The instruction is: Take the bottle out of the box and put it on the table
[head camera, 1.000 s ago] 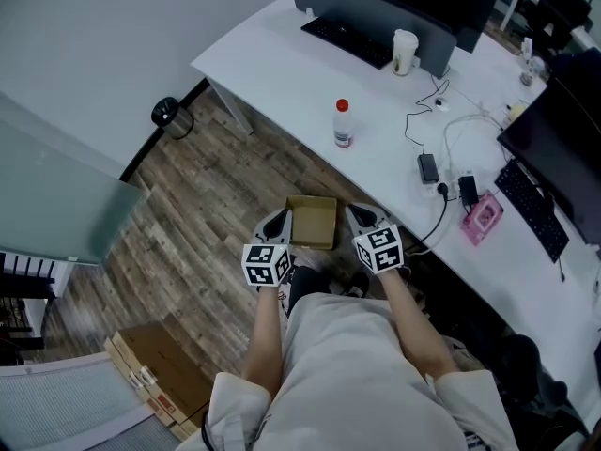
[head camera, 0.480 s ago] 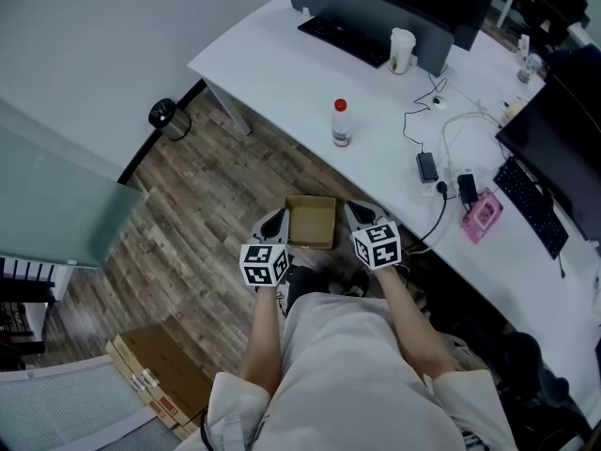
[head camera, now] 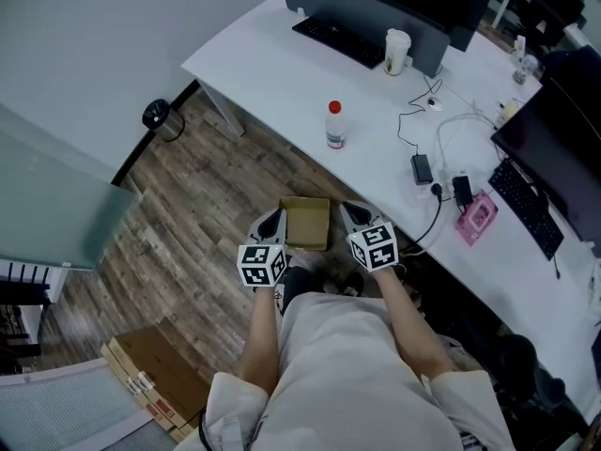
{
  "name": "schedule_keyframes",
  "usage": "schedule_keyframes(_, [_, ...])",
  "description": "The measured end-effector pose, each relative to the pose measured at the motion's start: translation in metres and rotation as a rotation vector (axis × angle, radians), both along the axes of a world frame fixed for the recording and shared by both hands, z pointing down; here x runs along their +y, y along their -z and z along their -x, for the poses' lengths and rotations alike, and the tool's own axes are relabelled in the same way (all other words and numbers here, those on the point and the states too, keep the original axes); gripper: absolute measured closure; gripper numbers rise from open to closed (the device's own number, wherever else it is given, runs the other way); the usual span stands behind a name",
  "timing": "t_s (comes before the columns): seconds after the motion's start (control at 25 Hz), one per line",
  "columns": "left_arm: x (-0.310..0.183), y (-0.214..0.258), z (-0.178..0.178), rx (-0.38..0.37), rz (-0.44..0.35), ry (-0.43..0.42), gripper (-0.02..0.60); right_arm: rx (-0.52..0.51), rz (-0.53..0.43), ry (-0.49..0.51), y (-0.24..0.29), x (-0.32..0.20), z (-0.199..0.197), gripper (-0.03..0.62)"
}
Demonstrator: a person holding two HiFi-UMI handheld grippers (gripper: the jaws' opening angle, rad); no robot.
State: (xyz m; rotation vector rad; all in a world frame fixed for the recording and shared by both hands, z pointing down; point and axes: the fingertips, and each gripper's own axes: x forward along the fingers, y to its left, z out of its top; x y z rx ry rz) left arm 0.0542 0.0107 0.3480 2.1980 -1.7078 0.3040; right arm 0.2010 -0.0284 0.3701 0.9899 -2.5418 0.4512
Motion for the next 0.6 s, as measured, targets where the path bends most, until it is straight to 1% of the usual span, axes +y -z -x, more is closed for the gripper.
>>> schedule_keyframes(0.6, [-0.023,0.0,-0.018,-0.017,-0.019,-0.034,0.568,-0.004,-0.015,-0.029,0.0,-0.013,-0.021,0.554])
